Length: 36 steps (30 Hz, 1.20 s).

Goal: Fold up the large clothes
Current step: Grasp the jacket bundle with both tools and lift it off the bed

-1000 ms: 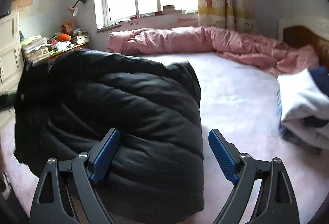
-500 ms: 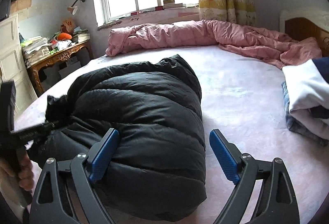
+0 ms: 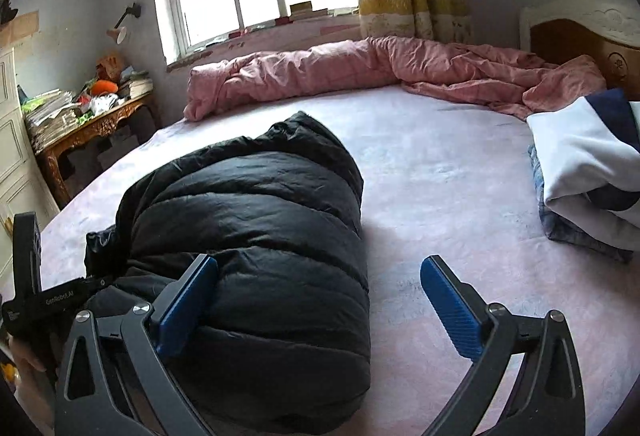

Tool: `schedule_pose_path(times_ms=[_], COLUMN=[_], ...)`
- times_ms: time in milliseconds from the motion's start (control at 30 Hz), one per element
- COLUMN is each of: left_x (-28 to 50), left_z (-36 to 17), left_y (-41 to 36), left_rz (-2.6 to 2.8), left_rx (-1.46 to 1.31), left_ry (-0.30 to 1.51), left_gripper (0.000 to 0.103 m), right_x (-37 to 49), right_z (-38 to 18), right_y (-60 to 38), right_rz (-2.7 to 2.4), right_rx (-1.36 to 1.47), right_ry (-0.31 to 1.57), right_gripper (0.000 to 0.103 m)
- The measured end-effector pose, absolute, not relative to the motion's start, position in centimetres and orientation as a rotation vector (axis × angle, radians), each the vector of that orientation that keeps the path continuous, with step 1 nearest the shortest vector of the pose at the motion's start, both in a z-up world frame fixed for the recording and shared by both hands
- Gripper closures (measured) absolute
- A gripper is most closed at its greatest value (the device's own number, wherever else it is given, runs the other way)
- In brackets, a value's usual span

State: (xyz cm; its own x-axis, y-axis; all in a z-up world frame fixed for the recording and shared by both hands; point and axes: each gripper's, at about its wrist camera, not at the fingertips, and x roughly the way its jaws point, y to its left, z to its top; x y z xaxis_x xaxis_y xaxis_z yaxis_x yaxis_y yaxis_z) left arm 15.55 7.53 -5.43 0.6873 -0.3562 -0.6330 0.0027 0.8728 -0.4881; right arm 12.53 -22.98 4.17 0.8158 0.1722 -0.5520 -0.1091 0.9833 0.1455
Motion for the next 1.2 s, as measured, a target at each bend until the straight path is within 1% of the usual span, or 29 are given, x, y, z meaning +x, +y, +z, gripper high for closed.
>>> schedule_pose_path(times_ms=[33,133,200,333,400,567,667,767,833,867,900,933,967,1000,1033,1067,1100,1133,1167,1200], left_x=[15.5,14.9,13.8,12.7,12.4,12.8,13.3,13.9,14.4,15.0,15.2,15.2,15.2,15.3,15.3,15.4,15.4,15.2,14.9,14.7], left_z=[-5.6,-6.2,-6.0,-5.4,-5.5,-6.0,-6.0,-6.2,-6.1,-6.1,-6.1,-6.2,-6.3,-6.3,-6.3,-6.3,-6.1,-5.8,-5.2,-4.5], left_y=[7.8,9.0,9.5,8.8,8.4,7.5,6.5,6.0,5.7,5.5,5.5,5.6,5.6,5.6,5.6,5.7,5.7,5.7,5.3,4.9], left_rz=[-0.254,-0.357,-0.354,-0.401,-0.404,-0.350,-0.305,-0.286,-0.273,-0.278,-0.296,-0.287,-0.276,-0.278,-0.289,-0.312,-0.336,-0.344,-0.342,-0.341], left_rx=[-0.512,-0.676,-0.740,-0.755,-0.752,-0.708,-0.650,-0.619,-0.601,-0.597,-0.602,-0.609,-0.613,-0.610,-0.615,-0.633,-0.643,-0.628,-0.586,-0.543], left_ry=[0.800,0.829,0.774,0.732,0.748,0.804,0.835,0.851,0.854,0.852,0.849,0.849,0.841,0.832,0.820,0.812,0.802,0.792,0.778,0.762], left_gripper=[0.015,0.011,0.010,0.007,0.000,0.000,0.000,0.000,0.008,0.018,0.025,0.026,0.031,0.038,0.043,0.053,0.061,0.064,0.068,0.071], right_x=[12.7,12.9,13.2,14.2,14.4,14.6,15.6,16.5,17.3,17.5,18.0,18.3,18.7,18.9,19.0,18.8,18.5,18.2,17.6,17.1], right_z=[4.1,4.1,3.8,3.0,2.9,2.4,1.3,0.0,-1.1,-1.6,-2.3,-3.0,-3.7,-4.0,-4.0,-3.7,-3.3,-2.8,-2.0,-1.4], right_y=[-23.2,-24.5,-26.0,-27.5,-27.8,-27.5,-26.0,-26.0,-26.5,-26.8,-27.1,-27.3,-27.3,-27.2,-27.0,-26.8,-26.7,-26.3,-25.8,-25.4], right_rz=[0.159,0.144,0.167,0.234,0.225,0.279,0.374,0.375,0.394,0.406,0.428,0.445,0.462,0.469,0.473,0.489,0.474,0.466,0.454,0.444], right_rx=[0.115,0.202,0.302,0.389,0.390,0.400,0.355,0.367,0.422,0.454,0.504,0.540,0.577,0.585,0.584,0.599,0.589,0.556,0.504,0.472], right_ry=[0.612,0.627,0.649,0.713,0.712,0.721,0.794,0.848,0.891,0.905,0.928,0.945,0.957,0.954,0.942,0.918,0.900,0.880,0.845,0.821], right_gripper=[0.001,0.001,0.001,0.001,0.001,0.002,0.002,0.002,0.001,0.001,0.001,0.001,0.001,0.002,0.022,0.032,0.037,0.044,0.049,0.051])
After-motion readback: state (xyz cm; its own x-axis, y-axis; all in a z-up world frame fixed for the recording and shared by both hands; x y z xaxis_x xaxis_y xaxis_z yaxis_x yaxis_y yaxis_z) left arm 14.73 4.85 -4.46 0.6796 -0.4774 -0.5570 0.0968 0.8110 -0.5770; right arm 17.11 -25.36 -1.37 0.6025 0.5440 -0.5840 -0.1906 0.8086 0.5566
